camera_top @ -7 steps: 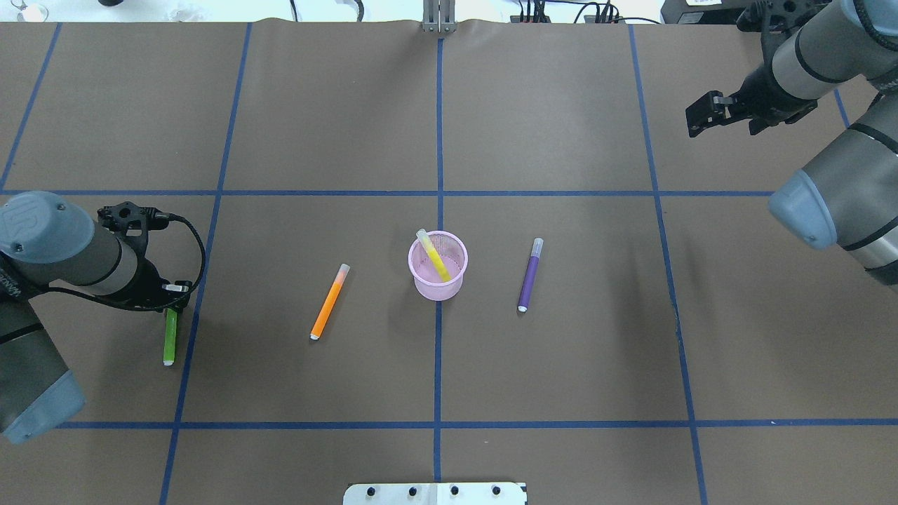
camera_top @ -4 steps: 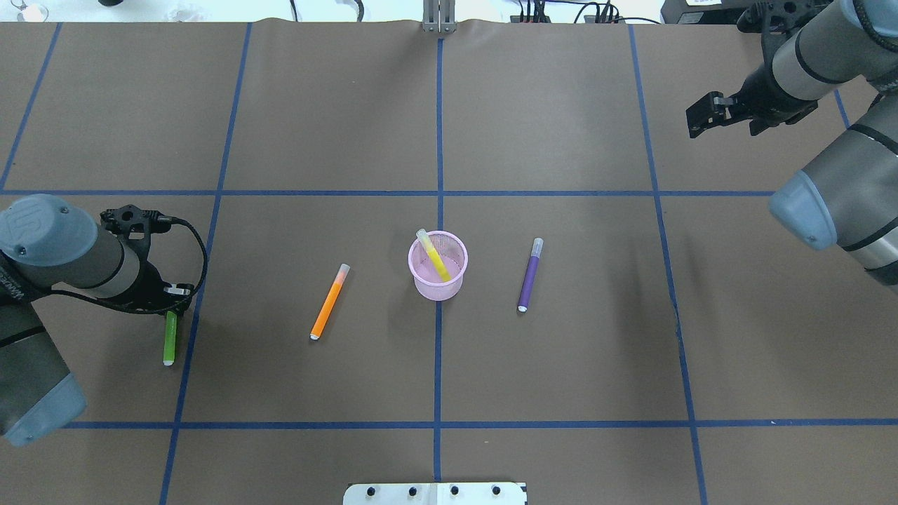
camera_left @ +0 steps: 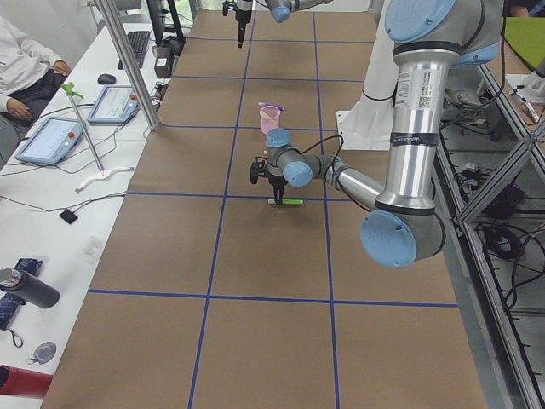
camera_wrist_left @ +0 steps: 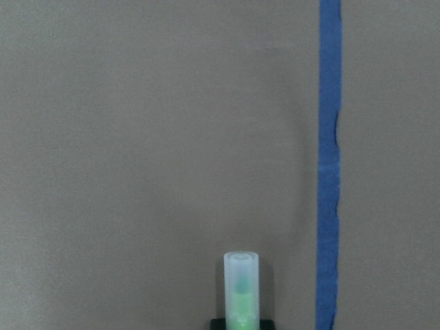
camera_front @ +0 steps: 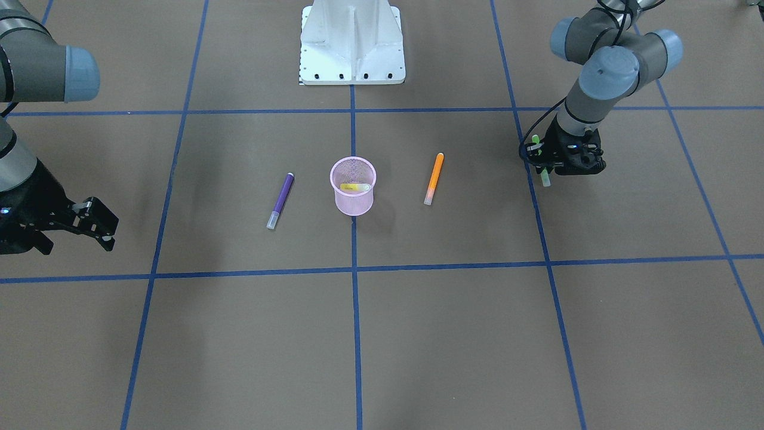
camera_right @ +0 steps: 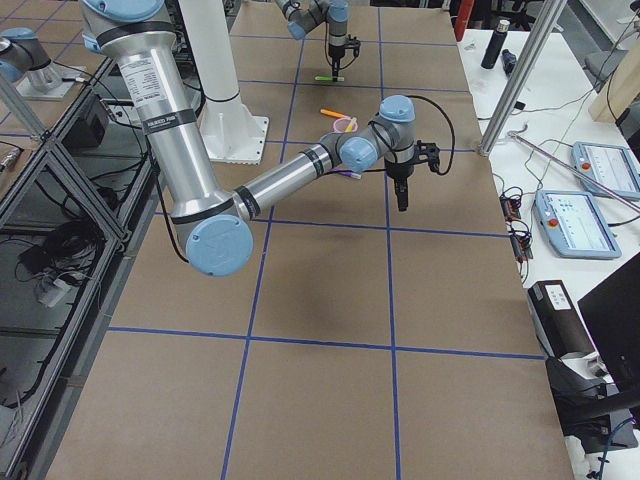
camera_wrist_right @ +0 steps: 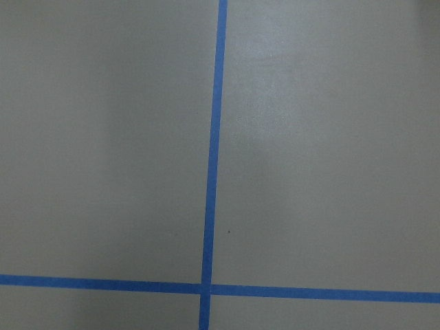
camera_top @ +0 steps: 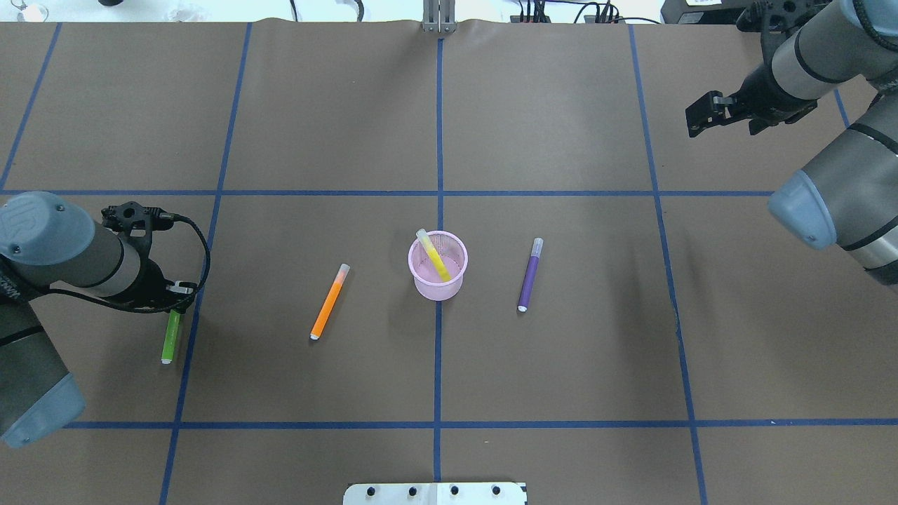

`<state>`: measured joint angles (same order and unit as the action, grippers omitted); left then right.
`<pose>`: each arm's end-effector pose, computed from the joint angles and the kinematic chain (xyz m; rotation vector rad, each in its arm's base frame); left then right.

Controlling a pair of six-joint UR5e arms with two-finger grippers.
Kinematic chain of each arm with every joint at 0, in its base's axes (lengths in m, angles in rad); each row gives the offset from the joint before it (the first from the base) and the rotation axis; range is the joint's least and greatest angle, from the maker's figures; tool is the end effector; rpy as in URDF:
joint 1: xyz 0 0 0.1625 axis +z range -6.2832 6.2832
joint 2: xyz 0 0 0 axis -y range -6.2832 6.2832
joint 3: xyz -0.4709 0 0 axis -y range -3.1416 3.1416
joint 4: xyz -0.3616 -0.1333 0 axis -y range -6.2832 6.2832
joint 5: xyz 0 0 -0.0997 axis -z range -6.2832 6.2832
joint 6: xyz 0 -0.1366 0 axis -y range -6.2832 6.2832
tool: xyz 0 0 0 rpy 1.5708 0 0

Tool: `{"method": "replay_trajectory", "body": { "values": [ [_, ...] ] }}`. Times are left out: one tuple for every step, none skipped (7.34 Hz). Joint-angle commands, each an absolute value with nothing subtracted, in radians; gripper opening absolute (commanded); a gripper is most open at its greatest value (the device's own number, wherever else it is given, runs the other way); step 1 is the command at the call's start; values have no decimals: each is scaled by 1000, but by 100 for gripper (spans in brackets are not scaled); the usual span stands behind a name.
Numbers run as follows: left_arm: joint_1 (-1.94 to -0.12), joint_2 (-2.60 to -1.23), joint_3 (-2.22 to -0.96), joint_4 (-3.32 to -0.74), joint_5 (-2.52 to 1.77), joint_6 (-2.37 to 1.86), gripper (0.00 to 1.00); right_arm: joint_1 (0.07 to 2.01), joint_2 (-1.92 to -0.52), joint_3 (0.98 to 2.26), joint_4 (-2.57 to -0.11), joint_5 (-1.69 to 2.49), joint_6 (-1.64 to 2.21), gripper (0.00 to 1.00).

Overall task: Collect pens into pen holder
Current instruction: 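Lower the left gripper onto the green marker and grasp it upright, then carry the green marker with the left gripper over the pink cup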

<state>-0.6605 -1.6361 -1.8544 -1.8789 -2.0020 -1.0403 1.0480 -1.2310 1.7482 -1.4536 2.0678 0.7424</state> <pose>0.3681 -0.3824 0.5461 0.0187 0.7677 0.0181 -0.2519 -0.5736 0.4653 0.2169 -0.7537 0.0506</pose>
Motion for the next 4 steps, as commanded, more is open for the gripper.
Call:
{"method": "replay_trajectory", "body": {
  "values": [
    [-666,-1649,-1963,-1878,-1997,-1039,0,1048,-1230,1747,-1454,2068,742,100],
    [-669,-1704,-1977,-1879,-1970,-1040,0,1049,-1232,1747,-1453,2068,742,100],
    [-666,-1795,-1976,-1881,-1877,-1040,0,1048,-1232,1749,-1453,2068,742,100],
    [-666,-1869,-1973,-1902,-1852,-1043,0,1048,-1230,1749,-1453,2068,742,100]
  ]
}}
